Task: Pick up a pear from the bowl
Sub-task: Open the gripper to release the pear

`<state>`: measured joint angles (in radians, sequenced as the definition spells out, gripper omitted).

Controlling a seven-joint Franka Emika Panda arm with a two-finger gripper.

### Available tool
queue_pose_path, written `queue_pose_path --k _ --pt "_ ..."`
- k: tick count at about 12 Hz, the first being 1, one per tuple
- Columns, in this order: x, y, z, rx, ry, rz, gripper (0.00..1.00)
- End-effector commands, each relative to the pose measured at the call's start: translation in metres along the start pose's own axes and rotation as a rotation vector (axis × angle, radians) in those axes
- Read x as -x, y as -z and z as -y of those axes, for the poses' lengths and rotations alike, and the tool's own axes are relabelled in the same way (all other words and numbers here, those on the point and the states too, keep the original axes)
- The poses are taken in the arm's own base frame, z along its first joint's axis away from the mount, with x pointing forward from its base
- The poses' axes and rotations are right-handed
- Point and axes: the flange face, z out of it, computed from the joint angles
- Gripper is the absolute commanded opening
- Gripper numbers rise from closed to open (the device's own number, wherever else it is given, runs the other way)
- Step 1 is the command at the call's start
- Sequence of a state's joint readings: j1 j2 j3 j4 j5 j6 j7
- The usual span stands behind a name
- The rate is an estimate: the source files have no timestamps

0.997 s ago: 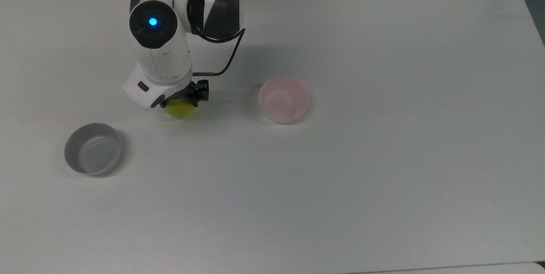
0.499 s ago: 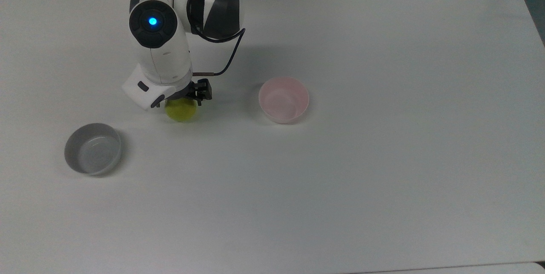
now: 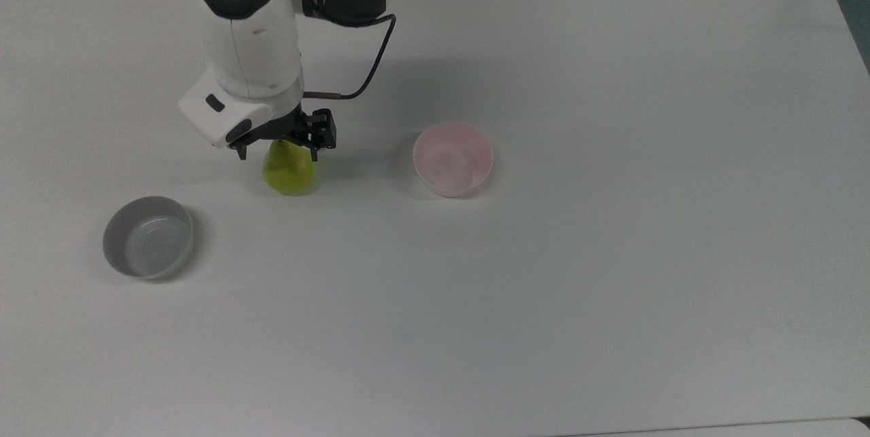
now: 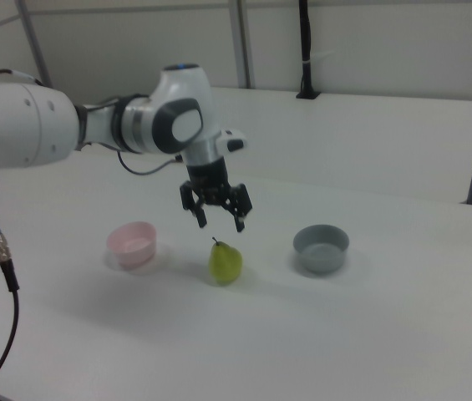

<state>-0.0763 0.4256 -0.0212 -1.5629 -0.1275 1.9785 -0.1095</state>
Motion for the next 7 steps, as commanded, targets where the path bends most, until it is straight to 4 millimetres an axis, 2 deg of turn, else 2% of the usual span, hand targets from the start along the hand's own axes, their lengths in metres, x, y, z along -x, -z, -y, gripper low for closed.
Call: queue_pose_path --k 1,3,4,5,6,7 --pt "0.015 0.055 0.028 0.007 -0.02 0.003 1.0" --pt "0.026 0.099 0.064 0.005 0.005 -0.007 1.0" --pt "0.036 0.12 0.075 0.006 0.003 -0.012 1.0" --pt "0.045 0.135 0.092 -0.002 0.024 -0.001 1.0" --pt "0.055 0.152 0.105 -0.018 0.039 -0.005 1.0" --pt "0.063 0.162 0.107 -0.029 0.041 0.004 1.0"
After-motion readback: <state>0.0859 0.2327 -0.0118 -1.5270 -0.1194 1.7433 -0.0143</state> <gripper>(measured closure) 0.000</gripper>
